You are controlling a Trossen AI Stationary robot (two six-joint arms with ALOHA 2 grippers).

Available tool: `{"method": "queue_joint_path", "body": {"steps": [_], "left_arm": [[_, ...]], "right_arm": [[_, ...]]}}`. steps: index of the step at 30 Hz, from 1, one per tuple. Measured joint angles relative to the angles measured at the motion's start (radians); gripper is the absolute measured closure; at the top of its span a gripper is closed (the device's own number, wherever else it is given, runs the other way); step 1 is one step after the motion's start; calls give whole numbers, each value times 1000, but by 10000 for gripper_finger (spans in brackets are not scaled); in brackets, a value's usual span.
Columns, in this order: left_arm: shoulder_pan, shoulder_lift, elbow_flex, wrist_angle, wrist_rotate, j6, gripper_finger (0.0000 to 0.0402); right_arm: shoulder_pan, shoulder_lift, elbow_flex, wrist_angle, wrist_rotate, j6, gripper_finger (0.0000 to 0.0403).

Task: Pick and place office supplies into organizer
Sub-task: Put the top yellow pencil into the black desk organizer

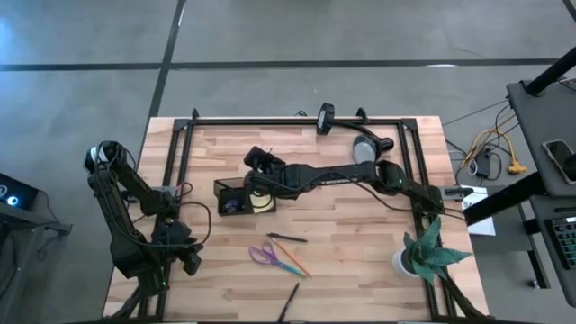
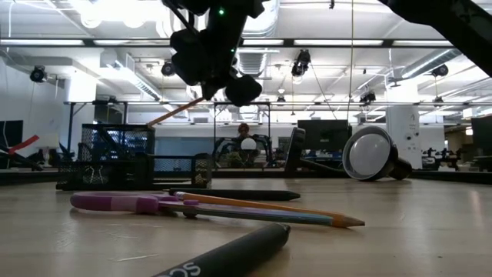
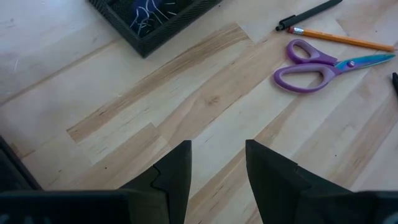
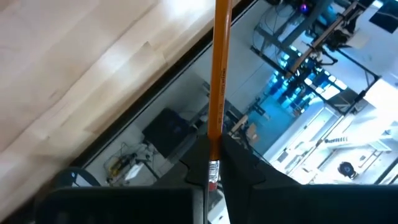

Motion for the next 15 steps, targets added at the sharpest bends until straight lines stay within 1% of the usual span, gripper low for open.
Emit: {"method": "queue_joint_path", "body": {"steps": [5,15], "left_arm": [[0,0,0,0,0,0,269],[0,0,0,0,0,-1,269]], "right_arm": [[1,0,0,2,1,-6,388],[12,58,6,49,16,-24,380]]}}
